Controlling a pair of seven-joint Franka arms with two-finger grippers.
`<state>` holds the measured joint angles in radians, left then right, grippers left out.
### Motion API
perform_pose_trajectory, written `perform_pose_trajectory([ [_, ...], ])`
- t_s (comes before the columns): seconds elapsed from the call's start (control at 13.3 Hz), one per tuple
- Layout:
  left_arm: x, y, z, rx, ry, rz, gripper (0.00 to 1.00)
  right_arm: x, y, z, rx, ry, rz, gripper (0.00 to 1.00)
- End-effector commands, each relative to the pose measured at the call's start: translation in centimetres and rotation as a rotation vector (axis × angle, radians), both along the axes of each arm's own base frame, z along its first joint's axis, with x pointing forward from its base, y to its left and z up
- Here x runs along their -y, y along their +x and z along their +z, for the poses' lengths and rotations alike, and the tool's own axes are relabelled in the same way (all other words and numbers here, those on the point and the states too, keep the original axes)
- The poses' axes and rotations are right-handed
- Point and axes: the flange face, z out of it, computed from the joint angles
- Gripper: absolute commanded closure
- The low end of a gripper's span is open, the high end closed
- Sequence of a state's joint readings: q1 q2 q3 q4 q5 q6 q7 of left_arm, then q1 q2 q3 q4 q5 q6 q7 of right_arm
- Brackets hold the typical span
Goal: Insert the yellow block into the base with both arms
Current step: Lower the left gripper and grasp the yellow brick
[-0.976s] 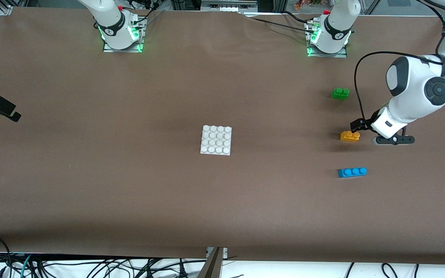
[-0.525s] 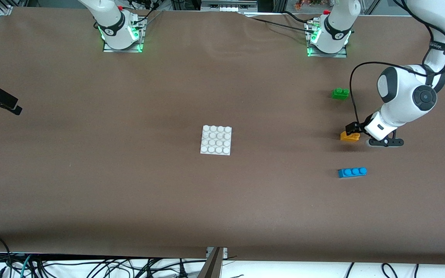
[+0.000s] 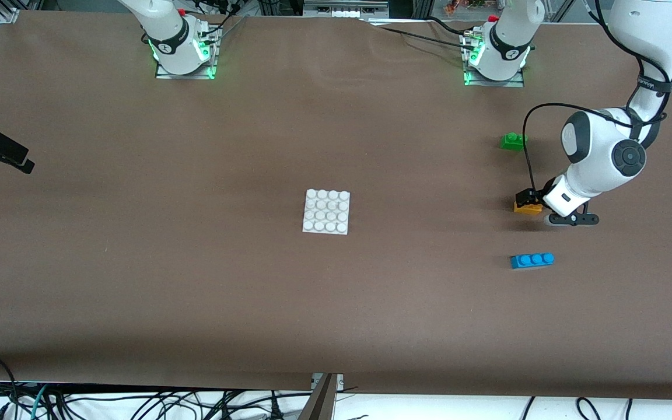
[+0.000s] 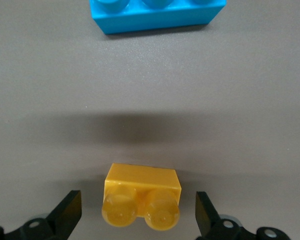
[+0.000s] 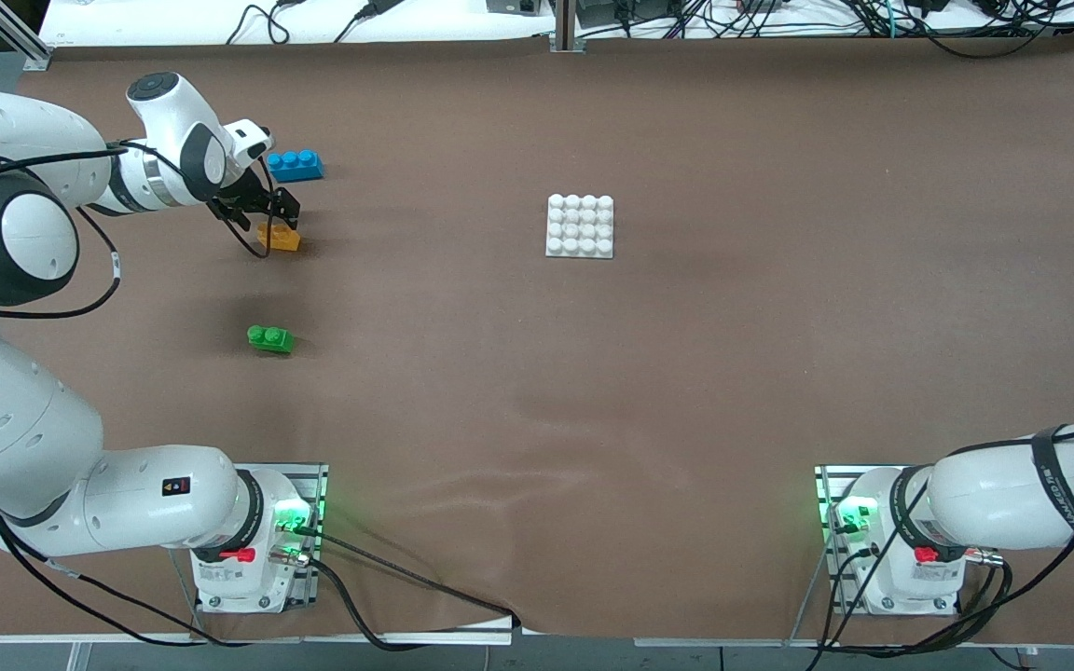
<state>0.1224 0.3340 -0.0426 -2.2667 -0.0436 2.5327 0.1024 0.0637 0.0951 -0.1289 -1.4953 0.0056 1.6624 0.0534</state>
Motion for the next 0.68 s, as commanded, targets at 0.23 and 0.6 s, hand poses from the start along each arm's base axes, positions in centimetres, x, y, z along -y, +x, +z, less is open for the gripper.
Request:
perform_pose_trajectory([
  [0.23,-0.04,-0.5,-1.78,0.016,-0.02,0.002,0.01,-0.15,-0.17,0.28,-0.004,-0.011,0.02,0.0],
  [0.6,-0.03,-0.52,-1.47,0.011,-0.021,0.003,0.6,-0.15,-0.15,0.29,-0.002,-0.011,0.022,0.0],
])
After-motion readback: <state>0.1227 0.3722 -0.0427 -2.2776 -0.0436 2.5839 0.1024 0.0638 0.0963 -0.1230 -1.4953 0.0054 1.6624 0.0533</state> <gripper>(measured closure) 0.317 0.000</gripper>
